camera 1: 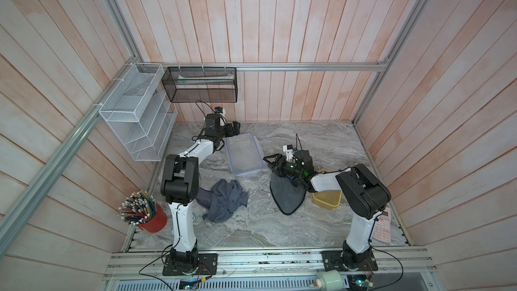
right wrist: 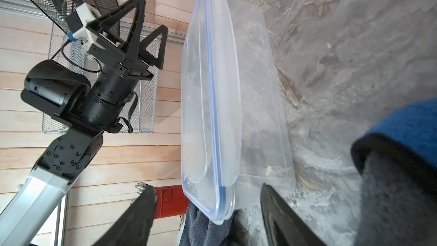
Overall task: Wipe the insides of the lunch boxes
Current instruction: Adjust the lunch box at the center of the board.
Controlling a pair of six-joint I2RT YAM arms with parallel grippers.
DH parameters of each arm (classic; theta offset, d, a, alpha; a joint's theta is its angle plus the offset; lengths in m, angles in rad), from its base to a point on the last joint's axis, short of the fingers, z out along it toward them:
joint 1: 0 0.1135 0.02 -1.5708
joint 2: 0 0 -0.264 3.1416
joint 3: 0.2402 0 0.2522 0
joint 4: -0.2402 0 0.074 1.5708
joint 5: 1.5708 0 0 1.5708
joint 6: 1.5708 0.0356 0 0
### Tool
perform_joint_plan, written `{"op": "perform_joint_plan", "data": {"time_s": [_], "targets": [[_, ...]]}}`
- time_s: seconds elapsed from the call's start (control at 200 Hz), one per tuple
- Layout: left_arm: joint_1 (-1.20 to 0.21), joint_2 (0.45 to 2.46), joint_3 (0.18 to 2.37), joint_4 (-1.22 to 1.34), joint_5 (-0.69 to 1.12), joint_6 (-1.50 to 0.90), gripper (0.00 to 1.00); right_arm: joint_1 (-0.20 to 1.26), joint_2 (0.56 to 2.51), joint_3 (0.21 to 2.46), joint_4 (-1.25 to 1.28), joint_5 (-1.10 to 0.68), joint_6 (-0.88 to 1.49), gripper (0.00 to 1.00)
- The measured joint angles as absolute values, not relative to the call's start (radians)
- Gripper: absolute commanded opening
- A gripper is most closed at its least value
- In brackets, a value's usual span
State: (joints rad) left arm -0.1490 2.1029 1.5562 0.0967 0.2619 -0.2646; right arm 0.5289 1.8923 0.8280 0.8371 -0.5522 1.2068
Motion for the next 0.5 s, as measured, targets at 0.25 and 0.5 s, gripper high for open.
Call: {"op": "perform_joint_plan", "data": {"time_s": [0.25,0.5], "targets": [[-0.144,2.144,1.577,0.072,0.370,-0.247,1.00,0.594,1.892,0.830,0.815,-0.568,1.179,0.66],[-0.144,2.156,1.581,0.029,0.440,-0.227,0.96,0.618,1.901,0.835,0.820,-0.586,1.182,0.66]]}}
